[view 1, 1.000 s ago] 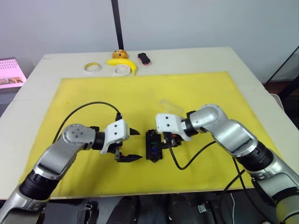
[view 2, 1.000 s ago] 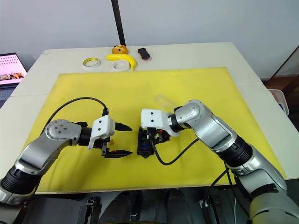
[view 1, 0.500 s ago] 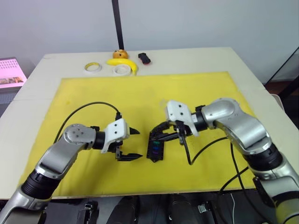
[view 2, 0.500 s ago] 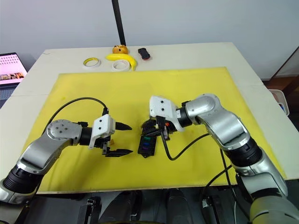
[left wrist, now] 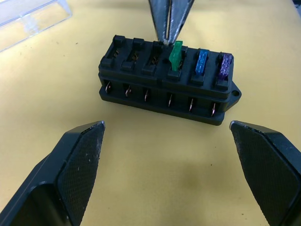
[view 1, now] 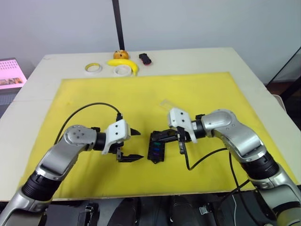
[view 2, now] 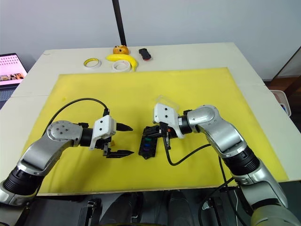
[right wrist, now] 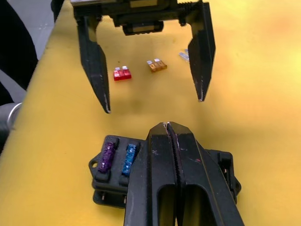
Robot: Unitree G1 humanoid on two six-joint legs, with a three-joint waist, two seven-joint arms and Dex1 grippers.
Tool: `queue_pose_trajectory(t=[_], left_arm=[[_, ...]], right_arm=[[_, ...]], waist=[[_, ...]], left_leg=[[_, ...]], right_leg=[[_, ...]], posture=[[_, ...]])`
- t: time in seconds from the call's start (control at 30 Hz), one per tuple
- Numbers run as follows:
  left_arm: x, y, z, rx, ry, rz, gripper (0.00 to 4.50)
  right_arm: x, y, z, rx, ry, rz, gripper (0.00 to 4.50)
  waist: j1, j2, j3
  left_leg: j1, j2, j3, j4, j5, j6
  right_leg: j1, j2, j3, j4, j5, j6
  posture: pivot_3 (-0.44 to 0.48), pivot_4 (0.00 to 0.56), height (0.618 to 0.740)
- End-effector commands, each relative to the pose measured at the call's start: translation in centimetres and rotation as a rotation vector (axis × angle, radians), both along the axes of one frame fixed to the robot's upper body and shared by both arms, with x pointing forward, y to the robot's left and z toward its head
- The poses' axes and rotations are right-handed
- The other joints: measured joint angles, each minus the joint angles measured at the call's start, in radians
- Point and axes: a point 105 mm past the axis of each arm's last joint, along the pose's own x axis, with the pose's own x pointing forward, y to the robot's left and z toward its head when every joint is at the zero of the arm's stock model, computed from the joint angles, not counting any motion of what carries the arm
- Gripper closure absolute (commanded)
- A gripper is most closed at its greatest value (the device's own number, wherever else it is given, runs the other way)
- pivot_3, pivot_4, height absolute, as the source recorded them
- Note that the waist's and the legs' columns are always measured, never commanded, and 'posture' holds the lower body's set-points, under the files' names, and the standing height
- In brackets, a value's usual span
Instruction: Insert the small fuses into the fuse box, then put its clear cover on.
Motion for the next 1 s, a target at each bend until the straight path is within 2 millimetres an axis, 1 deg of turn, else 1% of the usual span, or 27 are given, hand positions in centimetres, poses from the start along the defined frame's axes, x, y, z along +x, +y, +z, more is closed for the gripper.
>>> queue_pose_trajectory(t=[0.03,0.3,0.43,0.53,0.67,0.83,1.0], left_arm=[[0.0,-0.1,0.8,0.002,-0.042,-0.021,0.00],[0.0,-0.1,0.9,0.001,-0.043,-0.020,0.00],[-0.1,-0.2,0.8,0.000,-0.039,-0.021,0.00],[-0.1,-0.2,0.8,-0.002,-0.040,-0.021,0.00],[-0.1,-0.3,0.8,-0.002,-0.041,-0.022,0.00],[-0.1,-0.4,0.8,-0.005,-0.041,-0.025,0.00],[-0.1,-0.5,0.8,-0.004,-0.042,-0.028,0.00]], right_arm=[[0.1,0.0,0.1,0.004,-0.018,-0.005,4.48],[-0.3,-0.2,-1.3,-0.010,0.014,0.004,4.48],[0.1,-0.7,-3.0,-0.057,0.010,-0.022,4.48],[0.4,-1.0,-3.3,-0.066,-0.004,-0.031,4.48],[0.6,-1.0,-2.0,-0.029,-0.017,-0.036,4.48],[0.6,-0.4,0.5,0.052,-0.018,-0.028,4.48],[-0.4,-0.3,0.8,0.063,0.024,0.002,4.48]], waist=[[0.000,0.000,0.000],[-0.001,0.000,0.000],[-0.001,0.000,0.000],[-0.001,0.000,0.000],[-0.001,0.000,0.000],[-0.001,0.000,0.000],[0.000,0.000,0.000]], left_leg=[[0.000,0.000,0.000,0.000,0.000,0.000],[0.000,0.000,0.000,0.000,0.000,0.000],[0.000,0.000,0.000,0.000,0.000,0.000],[0.001,0.000,0.000,0.000,0.000,0.000],[0.001,0.000,0.000,0.000,0.000,0.000],[0.001,0.000,0.000,0.000,0.000,0.000],[0.001,0.000,0.000,0.000,0.000,0.000]], right_leg=[[0.000,0.000,0.000,0.000,0.000,0.000],[0.000,0.000,0.000,0.000,0.000,0.000],[0.000,0.000,0.000,0.000,0.000,0.000],[0.001,0.000,0.000,0.000,0.000,0.000],[0.001,0.000,0.000,0.000,0.000,0.000],[0.001,0.000,0.000,0.000,0.000,0.000],[0.001,0.000,0.000,0.000,0.000,0.000]], posture=[[0.000,0.150,0.740],[0.000,0.150,0.740],[0.000,0.150,0.740],[0.000,0.150,0.740],[0.000,0.150,0.740],[0.000,0.150,0.740],[0.000,0.150,0.740]])
